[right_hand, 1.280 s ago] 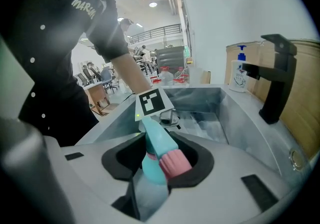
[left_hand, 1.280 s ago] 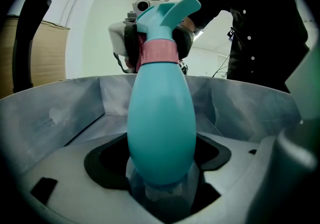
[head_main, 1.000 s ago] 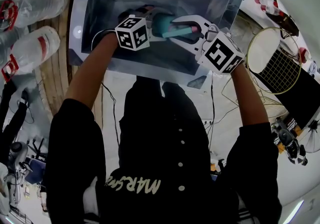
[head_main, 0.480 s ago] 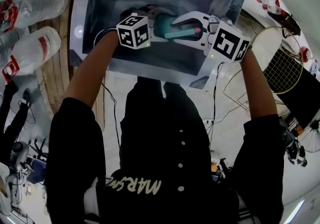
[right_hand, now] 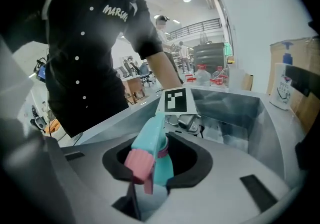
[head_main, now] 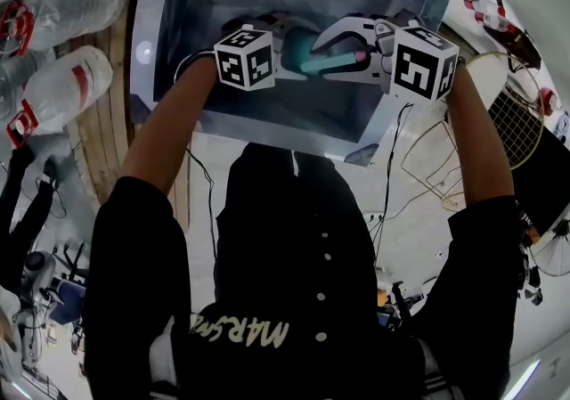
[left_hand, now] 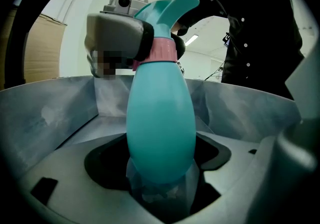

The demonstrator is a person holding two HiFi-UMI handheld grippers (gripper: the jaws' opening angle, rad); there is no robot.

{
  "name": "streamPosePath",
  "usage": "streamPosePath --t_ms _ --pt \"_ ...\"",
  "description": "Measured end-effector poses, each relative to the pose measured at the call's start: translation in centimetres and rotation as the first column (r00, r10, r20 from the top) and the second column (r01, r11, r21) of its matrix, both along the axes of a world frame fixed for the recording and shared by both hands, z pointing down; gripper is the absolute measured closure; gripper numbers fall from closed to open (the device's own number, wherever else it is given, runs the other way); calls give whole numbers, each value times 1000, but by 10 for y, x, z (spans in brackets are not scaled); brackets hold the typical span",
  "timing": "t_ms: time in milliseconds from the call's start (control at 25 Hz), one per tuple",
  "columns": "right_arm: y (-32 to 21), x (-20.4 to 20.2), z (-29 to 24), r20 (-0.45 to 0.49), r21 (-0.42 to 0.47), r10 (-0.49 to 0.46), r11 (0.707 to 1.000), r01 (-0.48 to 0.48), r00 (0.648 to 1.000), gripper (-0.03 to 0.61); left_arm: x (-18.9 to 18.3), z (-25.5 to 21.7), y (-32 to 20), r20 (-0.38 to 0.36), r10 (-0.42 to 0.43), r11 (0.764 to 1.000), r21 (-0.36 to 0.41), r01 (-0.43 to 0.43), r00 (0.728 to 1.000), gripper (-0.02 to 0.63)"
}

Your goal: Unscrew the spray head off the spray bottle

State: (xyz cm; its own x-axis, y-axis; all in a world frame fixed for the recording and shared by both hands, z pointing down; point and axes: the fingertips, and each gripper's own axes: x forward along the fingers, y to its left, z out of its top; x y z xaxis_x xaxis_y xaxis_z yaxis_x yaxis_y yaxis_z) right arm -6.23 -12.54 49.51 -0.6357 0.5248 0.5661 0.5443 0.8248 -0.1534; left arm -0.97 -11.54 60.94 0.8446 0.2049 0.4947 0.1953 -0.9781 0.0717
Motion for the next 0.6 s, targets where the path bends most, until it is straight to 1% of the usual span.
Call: streamPosePath --t_ms 120,200,320,400,480,520,600 --pt "3 1 0 14 22 -74 997 74 997 436 0 1 2 6 22 1000 17 -22 1000 225" --pt "8 3 1 18 24 -134 991 133 991 436 0 2 5 18 58 997 43 -59 998 225" --pt "19 5 1 10 13 -231 973 231 973 436 0 3 12 46 137 986 87 -141 989 225" --pt "21 7 2 -1 14 -278 960 278 961 436 0 4 14 47 166 981 90 -170 985 225" --pt "21 7 3 -16 3 -293 956 293 956 431 1 3 14 37 169 982 84 -172 985 225" --pt "20 6 3 -33 -13 -278 961 278 960 427 1 3 14 32 161 983 80 -163 986 224" --pt "14 6 4 -66 -41 -202 979 200 977 380 1 3 13 26 136 988 69 -138 990 224"
